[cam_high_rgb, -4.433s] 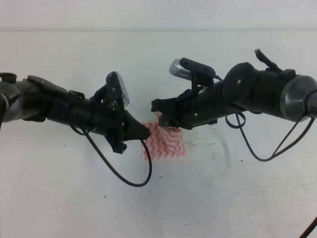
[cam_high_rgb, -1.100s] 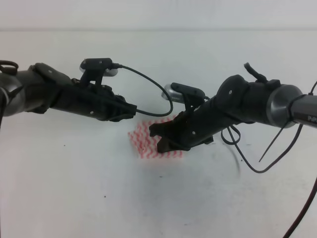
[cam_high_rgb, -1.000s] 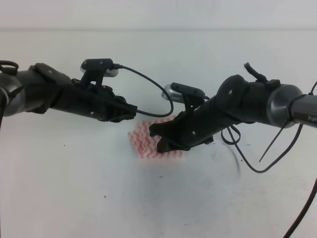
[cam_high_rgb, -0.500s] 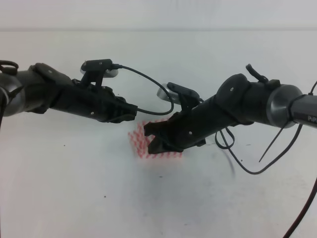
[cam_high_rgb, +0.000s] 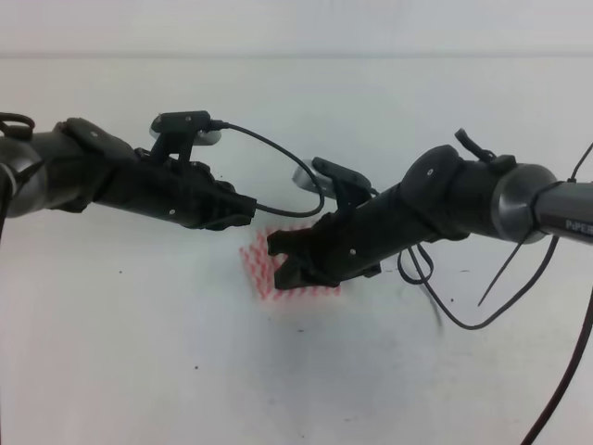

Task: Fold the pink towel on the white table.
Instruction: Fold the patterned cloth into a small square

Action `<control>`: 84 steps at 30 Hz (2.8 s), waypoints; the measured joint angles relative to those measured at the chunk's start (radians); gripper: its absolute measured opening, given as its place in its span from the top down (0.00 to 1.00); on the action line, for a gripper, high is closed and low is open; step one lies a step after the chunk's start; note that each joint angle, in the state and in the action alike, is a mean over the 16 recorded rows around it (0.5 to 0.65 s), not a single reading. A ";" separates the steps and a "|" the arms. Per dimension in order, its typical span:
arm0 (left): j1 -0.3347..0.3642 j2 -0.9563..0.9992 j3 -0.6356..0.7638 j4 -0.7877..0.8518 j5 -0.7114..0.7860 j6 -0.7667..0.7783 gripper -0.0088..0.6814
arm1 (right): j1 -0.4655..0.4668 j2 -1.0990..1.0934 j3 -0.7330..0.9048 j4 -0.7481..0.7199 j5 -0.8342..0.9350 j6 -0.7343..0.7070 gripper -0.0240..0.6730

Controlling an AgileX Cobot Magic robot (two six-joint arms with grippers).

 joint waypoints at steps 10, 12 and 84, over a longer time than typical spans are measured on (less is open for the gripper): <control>0.000 -0.008 0.000 0.001 0.009 0.016 0.99 | -0.007 0.005 0.000 0.009 0.003 -0.004 0.99; 0.000 -0.017 0.000 0.002 0.009 0.022 0.99 | -0.014 0.000 0.000 0.006 -0.001 -0.004 0.99; -0.212 0.091 -0.002 -0.075 -0.060 0.195 0.99 | -0.181 -0.334 0.001 -0.360 -0.050 0.211 0.99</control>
